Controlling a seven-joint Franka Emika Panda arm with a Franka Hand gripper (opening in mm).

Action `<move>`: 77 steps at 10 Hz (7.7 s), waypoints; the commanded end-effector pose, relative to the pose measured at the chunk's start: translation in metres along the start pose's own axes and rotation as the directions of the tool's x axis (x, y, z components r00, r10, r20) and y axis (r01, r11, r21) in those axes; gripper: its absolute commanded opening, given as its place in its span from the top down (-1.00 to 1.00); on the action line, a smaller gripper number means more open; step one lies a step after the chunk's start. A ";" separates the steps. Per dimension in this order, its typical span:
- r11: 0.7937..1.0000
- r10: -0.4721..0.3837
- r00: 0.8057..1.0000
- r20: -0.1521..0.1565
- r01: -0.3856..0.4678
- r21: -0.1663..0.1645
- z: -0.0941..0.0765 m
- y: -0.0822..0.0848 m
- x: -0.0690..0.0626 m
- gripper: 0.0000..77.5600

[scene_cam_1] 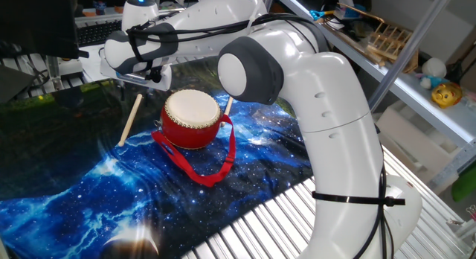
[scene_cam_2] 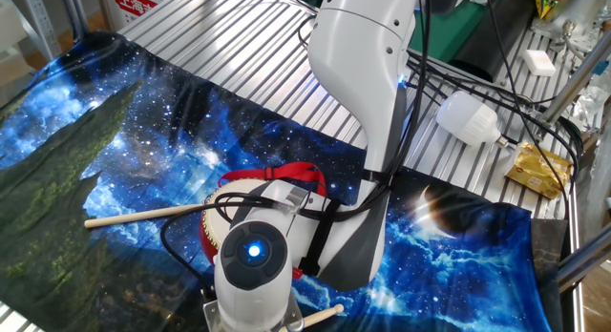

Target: Play the drum

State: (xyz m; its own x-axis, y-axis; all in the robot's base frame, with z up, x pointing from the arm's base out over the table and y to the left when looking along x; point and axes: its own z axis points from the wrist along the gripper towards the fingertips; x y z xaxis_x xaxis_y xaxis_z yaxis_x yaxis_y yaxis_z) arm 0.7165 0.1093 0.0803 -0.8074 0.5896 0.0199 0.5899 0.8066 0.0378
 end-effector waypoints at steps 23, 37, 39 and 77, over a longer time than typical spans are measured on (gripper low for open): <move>0.999 -0.041 0.999 0.021 0.041 0.021 0.017 0.004 -0.002 0.97; 0.999 -0.041 0.999 0.021 0.041 0.021 0.017 0.004 -0.002 0.97; 0.999 -0.041 0.999 0.021 0.041 0.021 0.017 0.004 -0.002 0.97; 0.999 -0.011 1.000 -0.021 0.010 -0.037 -0.075 -0.028 0.004 0.97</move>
State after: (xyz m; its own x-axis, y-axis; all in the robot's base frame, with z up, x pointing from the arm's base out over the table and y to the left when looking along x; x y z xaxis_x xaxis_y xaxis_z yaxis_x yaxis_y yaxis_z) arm 0.6966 0.0863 0.1481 -0.8133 0.5810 0.0319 0.5816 0.8101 0.0745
